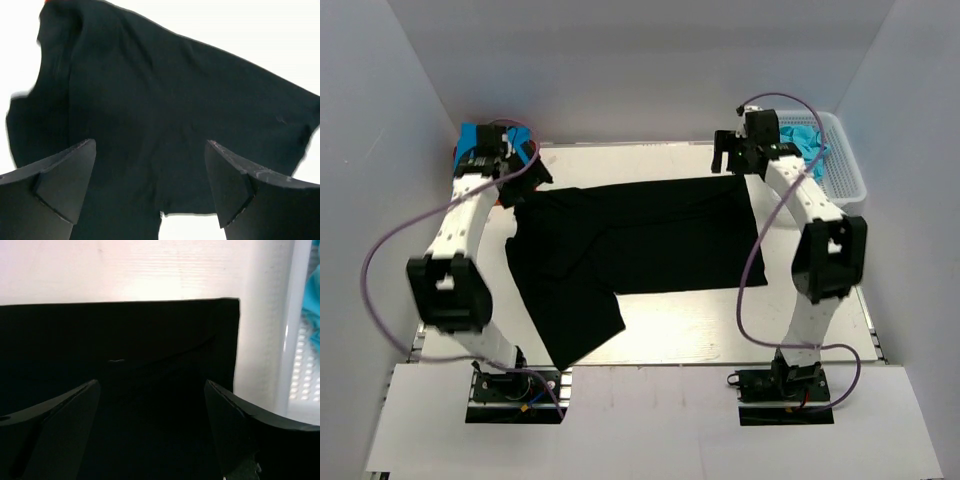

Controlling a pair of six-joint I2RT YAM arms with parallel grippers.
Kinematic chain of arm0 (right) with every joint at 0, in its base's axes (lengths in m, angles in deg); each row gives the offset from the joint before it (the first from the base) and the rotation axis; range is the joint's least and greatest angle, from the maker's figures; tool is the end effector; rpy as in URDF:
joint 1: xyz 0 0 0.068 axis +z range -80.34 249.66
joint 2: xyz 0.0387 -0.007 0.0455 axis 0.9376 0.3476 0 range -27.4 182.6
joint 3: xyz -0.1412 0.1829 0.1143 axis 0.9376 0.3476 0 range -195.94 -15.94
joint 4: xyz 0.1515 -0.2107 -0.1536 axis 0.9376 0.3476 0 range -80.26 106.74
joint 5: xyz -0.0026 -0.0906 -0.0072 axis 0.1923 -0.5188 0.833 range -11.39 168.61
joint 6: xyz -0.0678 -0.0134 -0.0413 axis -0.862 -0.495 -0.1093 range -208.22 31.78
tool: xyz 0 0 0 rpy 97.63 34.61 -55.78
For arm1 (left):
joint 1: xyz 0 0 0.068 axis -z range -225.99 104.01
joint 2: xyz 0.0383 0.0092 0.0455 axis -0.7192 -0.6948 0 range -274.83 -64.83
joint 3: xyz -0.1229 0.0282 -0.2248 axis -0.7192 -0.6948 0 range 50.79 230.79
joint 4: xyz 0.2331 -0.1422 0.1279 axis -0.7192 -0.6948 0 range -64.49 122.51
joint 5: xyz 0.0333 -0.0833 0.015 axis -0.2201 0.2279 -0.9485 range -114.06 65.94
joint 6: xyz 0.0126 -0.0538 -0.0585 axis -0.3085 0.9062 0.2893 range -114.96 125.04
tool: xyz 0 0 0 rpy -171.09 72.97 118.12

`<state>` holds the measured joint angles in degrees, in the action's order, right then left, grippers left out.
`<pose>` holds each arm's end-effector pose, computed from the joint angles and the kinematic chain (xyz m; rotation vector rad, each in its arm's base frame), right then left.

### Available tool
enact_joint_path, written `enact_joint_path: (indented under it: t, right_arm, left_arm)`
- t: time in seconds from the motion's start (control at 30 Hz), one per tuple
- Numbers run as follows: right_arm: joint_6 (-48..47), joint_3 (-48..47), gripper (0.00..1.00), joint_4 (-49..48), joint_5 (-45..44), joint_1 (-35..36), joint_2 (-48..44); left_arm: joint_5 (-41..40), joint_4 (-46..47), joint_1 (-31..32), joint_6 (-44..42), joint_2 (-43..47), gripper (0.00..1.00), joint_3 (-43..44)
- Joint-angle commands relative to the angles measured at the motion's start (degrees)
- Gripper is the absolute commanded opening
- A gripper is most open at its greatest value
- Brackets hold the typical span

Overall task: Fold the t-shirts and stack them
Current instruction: Fold the flattened tshirt in 1/3 of the way, then grap the side of the flattened tshirt closest away from the robot with both arms

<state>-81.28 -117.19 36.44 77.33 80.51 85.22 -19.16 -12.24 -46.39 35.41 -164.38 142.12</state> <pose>0.5132 0.0966 0.2565 -0.0642 2.2379 0.1440 0.4406 -0.0028 0.2624 -0.6338 2.4392 -0.3223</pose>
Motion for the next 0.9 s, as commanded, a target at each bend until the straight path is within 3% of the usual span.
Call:
enact_joint_path:
  t: [0.0,0.13,0.33,0.47,0.6,0.7,0.87]
  right_arm:
    - [5.8,11.6,0.9,-4.8,-0.4,0.2,-8.5]
    - [13.9,23.8,0.9,-4.6,-3.0,-0.4,-18.8]
    - [18.5,40.2,0.9,-1.1,-3.4,-1.0,-29.1]
    - [18.8,46.8,0.9,-2.7,-1.4,-1.2,-32.6]
    - [17.9,51.1,0.9,-5.5,0.7,-1.2,-32.0]
    - [18.2,49.7,0.9,-3.7,-0.2,-1.2,-30.3]
    - [18.5,50.6,0.9,-2.1,-3.0,-1.8,-29.9]
  left_arm:
    - [0.9,-1.7,0.2,2.6,11.3,0.99,-9.3]
    - [8.1,0.0,1.5,3.7,21.9,0.99,-26.6]
    - [13.5,-7.6,7.3,5.7,31.5,0.99,-40.5]
    - [12.7,-11.9,9.5,9.2,36.9,0.99,-46.3]
    - [11.6,-5.5,10.8,12.5,36.7,0.99,-50.5]
    - [13.7,-4.1,11.4,14.5,34.9,0.99,-50.5]
    - [15.0,-10.2,14.4,17.0,37.8,0.99,-53.8]
